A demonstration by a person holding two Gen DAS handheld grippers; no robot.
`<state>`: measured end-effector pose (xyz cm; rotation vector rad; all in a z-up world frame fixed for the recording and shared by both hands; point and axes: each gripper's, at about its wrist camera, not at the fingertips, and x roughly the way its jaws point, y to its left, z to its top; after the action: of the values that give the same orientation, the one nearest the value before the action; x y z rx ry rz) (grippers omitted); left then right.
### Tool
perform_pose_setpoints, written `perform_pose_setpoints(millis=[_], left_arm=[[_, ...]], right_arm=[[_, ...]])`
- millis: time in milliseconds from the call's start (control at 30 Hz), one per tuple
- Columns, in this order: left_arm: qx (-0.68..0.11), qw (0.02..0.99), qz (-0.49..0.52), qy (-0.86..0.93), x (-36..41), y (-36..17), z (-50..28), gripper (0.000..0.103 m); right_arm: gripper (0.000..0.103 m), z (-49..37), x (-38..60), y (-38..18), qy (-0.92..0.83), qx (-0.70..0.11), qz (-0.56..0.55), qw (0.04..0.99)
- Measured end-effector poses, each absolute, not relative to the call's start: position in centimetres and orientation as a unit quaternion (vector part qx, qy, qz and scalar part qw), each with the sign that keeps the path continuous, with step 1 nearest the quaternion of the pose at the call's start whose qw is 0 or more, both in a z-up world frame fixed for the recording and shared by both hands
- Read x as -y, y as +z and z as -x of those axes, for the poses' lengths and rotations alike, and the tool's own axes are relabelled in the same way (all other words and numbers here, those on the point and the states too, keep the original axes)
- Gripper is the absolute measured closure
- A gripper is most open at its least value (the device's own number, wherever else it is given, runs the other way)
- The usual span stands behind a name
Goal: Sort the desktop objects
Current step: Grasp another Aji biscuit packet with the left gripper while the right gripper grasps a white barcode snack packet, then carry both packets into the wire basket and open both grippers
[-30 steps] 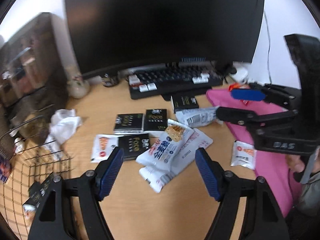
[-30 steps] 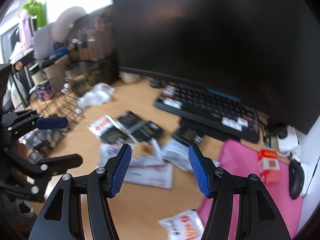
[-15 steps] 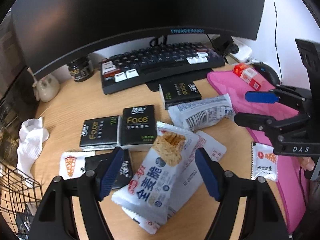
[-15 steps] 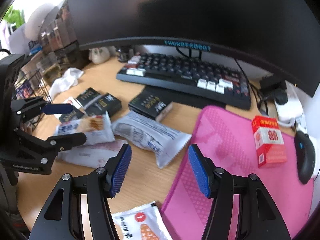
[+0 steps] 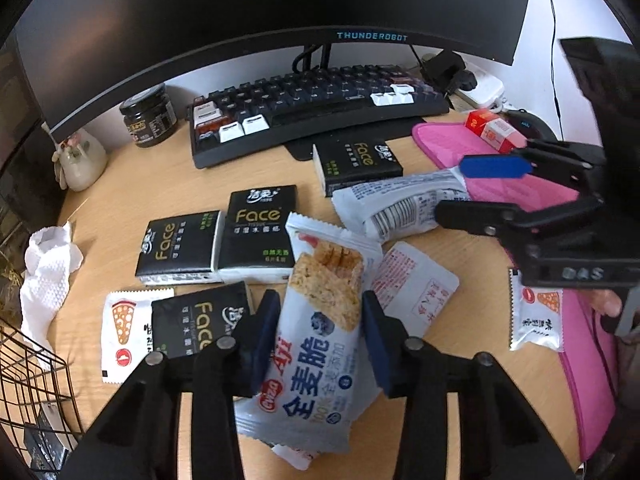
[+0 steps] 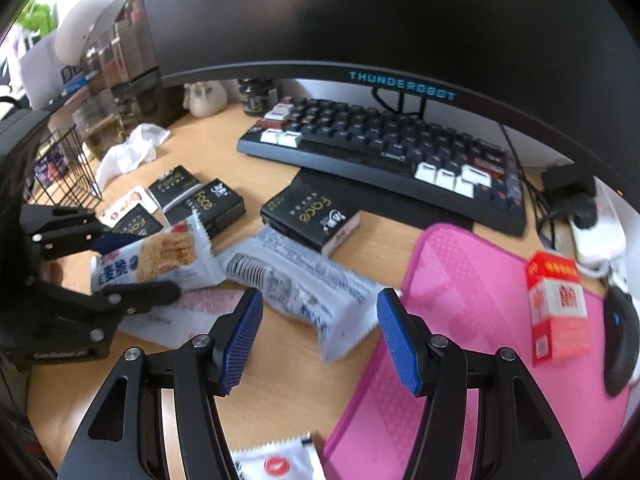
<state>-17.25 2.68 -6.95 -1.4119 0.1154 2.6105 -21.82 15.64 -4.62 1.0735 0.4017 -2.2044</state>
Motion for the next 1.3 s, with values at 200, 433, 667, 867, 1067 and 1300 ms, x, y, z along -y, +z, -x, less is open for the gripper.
perform_pose_setpoints(millis=[200, 433, 667, 867, 1067, 1300], left_arm=[[-0.03, 0.091, 0.472, 0.876, -2.3, -7.0, 16.9, 0.058], [-0.027, 0.092, 0.472, 0.877, -2.1, -7.1, 16.7, 0.058], [-0.019, 0.088, 0.47, 0.878, -1.6, -7.0, 16.8, 0.058], [-0.02, 0.087, 0.47, 0.878, -1.5, -7.0, 16.8, 0.058], [-0.022, 0.088, 0.47, 0.878, -1.5, -7.1, 16.8, 0.058], [-0.022, 0.088, 0.469, 0.879, -1.6, -7.1, 16.8, 0.058]], right_arm=[[0.036, 23.5, -14.1, -5.5, -0.826, -0.17, -0.413, 0.344], [0.035, 22.9, -12.5, -6.7, -0.806, -0.189, -0.423, 0.368], [0.06, 21.3, -12.7, -6.6, -0.784, -0.176, -0.444, 0.397], [0.06, 21.0, -12.3, -6.7, -0.79, -0.185, -0.437, 0.388], [0.047, 21.6, -11.6, -6.9, -0.798, -0.187, -0.426, 0.382], [0.063, 21.3, -11.9, -6.6, -0.798, -0.183, -0.429, 0.381]])
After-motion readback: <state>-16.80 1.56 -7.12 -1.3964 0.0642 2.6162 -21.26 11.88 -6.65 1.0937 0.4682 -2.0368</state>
